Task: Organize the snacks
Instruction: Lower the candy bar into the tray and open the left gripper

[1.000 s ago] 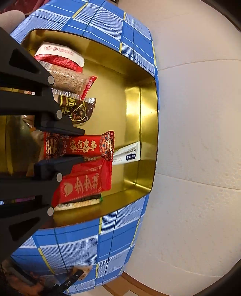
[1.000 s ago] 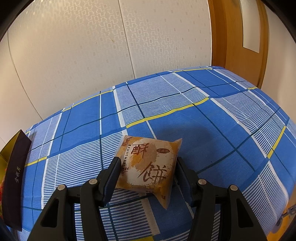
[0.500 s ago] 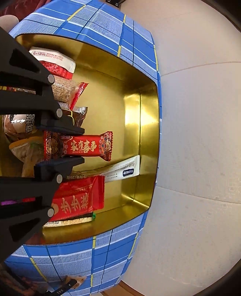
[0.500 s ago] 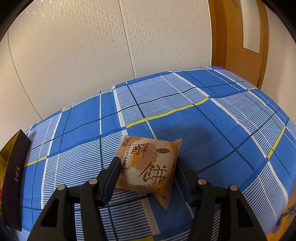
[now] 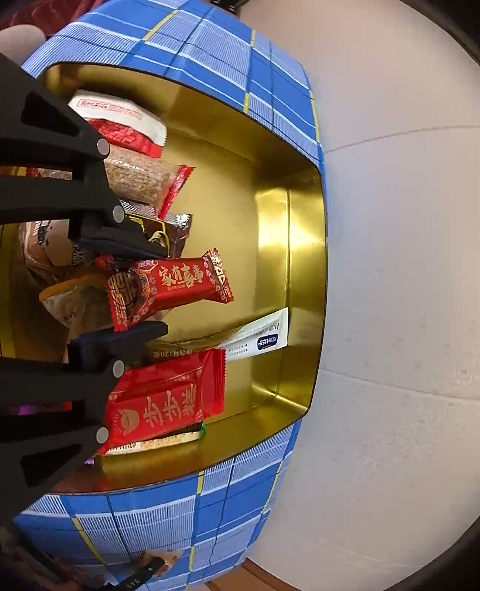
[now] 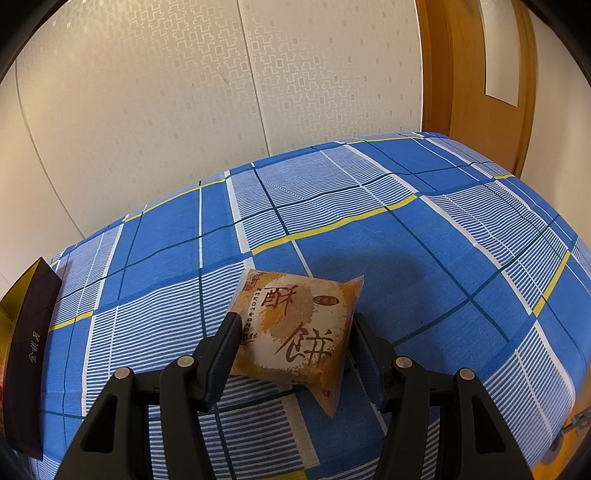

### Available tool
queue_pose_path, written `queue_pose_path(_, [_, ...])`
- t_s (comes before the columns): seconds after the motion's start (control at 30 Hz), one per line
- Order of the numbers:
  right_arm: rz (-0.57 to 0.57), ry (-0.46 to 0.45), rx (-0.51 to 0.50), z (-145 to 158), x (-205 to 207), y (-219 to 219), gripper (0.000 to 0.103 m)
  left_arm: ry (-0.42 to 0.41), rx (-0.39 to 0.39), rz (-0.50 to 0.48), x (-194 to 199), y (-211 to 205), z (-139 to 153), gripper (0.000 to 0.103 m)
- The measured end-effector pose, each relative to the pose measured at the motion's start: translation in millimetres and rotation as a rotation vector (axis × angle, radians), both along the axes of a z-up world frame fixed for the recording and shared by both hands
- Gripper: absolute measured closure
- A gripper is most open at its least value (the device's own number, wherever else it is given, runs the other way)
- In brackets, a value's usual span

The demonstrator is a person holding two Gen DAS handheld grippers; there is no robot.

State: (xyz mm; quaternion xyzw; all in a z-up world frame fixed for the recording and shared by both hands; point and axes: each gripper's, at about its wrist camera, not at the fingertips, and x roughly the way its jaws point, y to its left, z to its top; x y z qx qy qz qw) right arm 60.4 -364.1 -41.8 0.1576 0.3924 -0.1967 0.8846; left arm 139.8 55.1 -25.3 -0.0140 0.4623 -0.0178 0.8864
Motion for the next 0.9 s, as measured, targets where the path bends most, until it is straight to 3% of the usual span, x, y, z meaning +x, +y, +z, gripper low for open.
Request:
queue_pose_path(0.27, [0.0,0.0,0.0,0,0,0,0.043,0.025,-0.039,0.026,18,12,5,0.069])
queue_pose_path(0.37, [0.0,0.0,0.001,0,0,0,0.043,0.016,-0.076,0.038,13,18,8,0.064])
queue_pose_path(0.53, [0.0,-0.006,0.007,0,-1,-1,0.043,-0.032,-0.125,0.064,-5,29,17,0.064])
queue_pose_path(0.77, [0.009,-0.04,0.033,2,-7,-1,0.046,-0.019,-0.056,0.012,-22,20,13,0.064])
queue_pose_path(0.9, [0.048,-0.082,0.034,5,-10,8,0.057,-0.016,-0.029,0.007,-25,19,10,0.064])
